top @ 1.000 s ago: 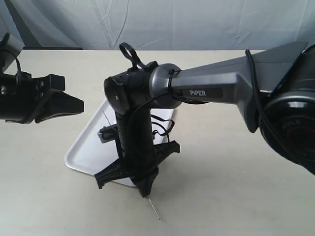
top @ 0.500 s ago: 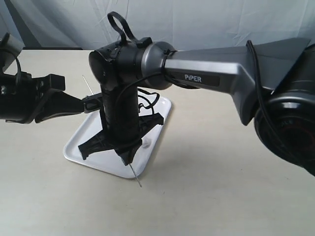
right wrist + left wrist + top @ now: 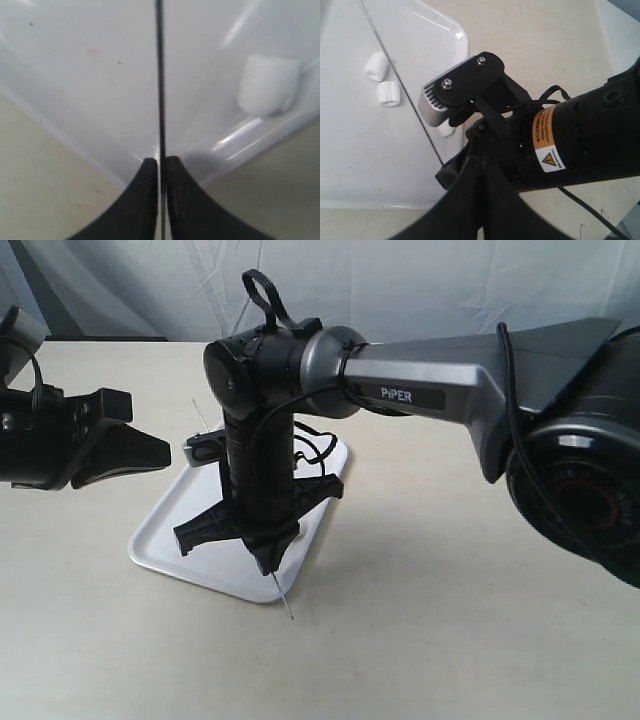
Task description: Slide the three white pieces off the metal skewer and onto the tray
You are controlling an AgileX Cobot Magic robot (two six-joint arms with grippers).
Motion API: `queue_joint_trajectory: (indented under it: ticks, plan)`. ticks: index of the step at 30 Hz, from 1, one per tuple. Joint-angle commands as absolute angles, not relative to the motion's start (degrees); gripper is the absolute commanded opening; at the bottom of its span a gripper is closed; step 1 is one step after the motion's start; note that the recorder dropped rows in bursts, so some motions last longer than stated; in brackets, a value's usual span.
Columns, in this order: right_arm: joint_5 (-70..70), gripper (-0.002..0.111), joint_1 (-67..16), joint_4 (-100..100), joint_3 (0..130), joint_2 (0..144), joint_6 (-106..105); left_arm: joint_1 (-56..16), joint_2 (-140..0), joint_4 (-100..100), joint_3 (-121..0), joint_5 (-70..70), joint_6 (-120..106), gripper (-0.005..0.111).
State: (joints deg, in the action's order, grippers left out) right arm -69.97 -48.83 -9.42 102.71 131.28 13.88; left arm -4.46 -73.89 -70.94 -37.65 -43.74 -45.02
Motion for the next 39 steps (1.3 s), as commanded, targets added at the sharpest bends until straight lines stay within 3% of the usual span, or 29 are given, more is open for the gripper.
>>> queue_joint_trajectory:
  ticks: [1, 4, 15, 23, 30, 34, 39]
  plan:
    - [-69.96, 0.029, -48.51, -11.32, 103.01, 131.99, 12.21, -4.20, -73.46, -71.90, -37.36, -43.58, -44.91, 0.000]
    - [-69.96, 0.035, -48.51, -11.99, 103.01, 132.49, 12.12, -4.20, -73.46, -72.06, -37.36, -43.47, -44.91, 0.000]
    - [-69.96, 0.035, -48.51, -10.54, 103.01, 129.32, 12.00, -4.20, -73.46, -72.10, -37.36, -41.77, -45.15, 0.000]
    - [-69.96, 0.034, -49.80, -5.91, 103.01, 116.36, 9.55, -4.20, -73.41, -72.76, -37.36, -40.92, -49.37, 0.000]
    - [-69.96, 0.034, -55.75, 1.09, 103.01, 101.29, 9.70, -4.20, -71.14, -70.87, -37.36, -35.68, -51.80, 0.000]
    - [-69.96, 0.034, -61.16, 4.74, 103.01, 93.47, 10.12, -4.20, -64.50, -63.63, -37.36, -30.09, -49.43, 0.000]
    - [-69.96, 0.034, -66.40, 10.80, 103.01, 86.83, 12.90, -4.20, -51.48, -37.20, -37.36, -22.38, -29.73, 0.000]
